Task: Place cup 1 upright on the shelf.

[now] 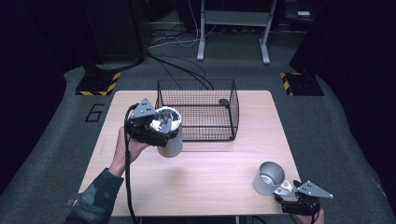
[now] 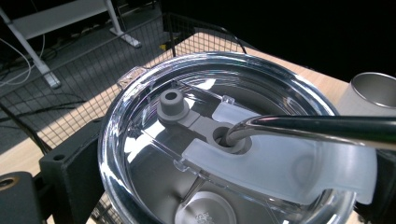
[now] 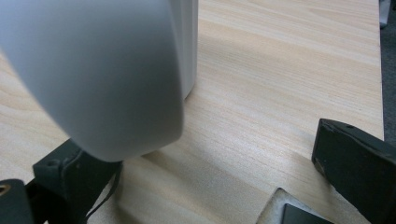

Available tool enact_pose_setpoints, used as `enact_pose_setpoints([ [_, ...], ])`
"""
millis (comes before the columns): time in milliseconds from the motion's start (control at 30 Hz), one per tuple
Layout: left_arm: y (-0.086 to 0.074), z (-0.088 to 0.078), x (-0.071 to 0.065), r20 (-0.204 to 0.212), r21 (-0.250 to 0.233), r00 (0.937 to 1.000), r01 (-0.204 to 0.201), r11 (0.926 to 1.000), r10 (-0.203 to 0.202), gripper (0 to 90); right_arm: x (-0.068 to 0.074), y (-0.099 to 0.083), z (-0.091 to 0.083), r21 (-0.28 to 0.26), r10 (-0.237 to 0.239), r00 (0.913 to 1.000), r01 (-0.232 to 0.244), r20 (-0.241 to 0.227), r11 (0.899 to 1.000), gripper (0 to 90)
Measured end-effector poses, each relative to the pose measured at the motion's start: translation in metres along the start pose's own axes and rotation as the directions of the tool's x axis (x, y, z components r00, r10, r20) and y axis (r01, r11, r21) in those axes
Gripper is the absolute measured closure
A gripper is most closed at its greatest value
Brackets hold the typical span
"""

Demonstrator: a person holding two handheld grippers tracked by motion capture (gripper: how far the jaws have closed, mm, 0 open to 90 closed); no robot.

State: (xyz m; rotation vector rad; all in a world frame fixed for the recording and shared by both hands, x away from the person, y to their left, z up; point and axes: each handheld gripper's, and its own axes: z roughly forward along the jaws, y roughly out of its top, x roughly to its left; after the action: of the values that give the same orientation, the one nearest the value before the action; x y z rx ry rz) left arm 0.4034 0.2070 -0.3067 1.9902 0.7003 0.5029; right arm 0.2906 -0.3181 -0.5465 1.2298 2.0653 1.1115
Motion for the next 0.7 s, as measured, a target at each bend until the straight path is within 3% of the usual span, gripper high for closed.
enact_pose_setpoints([
  [700, 0.032, 0.009, 0.010, -0.012, -0.017, 0.9994, -0.032, 0.9993, 0.032, 3.9, 0.000, 0.000, 0.000, -0.001, 0.007, 1.0000, -0.007, -0.001, 1.000, 1.3],
])
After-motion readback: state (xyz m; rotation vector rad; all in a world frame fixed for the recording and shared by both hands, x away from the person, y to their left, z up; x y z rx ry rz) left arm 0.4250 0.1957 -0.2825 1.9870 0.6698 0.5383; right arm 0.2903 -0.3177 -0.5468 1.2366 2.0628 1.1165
